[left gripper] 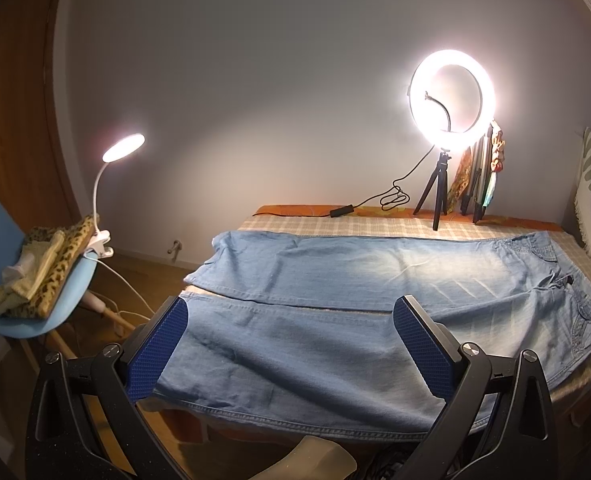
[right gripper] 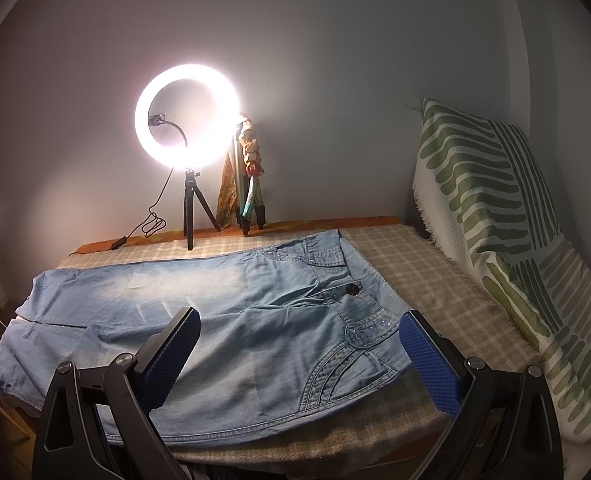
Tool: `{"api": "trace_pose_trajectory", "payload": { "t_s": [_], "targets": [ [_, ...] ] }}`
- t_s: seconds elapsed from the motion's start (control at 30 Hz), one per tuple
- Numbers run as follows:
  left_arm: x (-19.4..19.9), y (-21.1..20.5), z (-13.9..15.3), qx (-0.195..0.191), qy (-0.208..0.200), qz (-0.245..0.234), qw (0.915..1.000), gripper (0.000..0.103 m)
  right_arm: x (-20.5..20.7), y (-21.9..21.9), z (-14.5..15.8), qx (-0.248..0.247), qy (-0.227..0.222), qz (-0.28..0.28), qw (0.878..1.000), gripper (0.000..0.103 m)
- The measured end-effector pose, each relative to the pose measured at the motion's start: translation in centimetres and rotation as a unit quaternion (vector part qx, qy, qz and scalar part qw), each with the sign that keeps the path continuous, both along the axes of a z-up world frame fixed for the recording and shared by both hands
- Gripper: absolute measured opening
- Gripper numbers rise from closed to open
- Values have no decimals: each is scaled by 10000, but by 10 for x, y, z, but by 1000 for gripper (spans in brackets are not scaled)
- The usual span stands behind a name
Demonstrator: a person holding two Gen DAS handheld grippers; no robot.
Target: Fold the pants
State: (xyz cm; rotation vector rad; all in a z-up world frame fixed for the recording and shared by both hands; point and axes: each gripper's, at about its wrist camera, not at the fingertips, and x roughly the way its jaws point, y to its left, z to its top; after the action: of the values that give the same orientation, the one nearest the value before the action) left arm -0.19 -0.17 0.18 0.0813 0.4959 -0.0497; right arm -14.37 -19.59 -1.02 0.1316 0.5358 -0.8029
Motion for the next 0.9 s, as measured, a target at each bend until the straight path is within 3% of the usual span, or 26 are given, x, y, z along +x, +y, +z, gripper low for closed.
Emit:
{"api": "trace_pose_trajectory", "payload": {
  "t_s": [0.5,0.63,0.8,0.9],
  "targets": [
    [4,6,-5,18,45,54,10000,102,4,1,-2,-36,-14,112,9999,101],
    [9,19,-12,-63,158,-14,9999,102,7,3,-11,-64,55,395,9992,101],
    [7,47,-26,-365,2,-105,9993,102,11,5,-25,-18,4,871,9962,101],
    [13,60,-40,-310,154,36,9994,102,16,7,-38,12,197,1198,9926,101]
  ]
}}
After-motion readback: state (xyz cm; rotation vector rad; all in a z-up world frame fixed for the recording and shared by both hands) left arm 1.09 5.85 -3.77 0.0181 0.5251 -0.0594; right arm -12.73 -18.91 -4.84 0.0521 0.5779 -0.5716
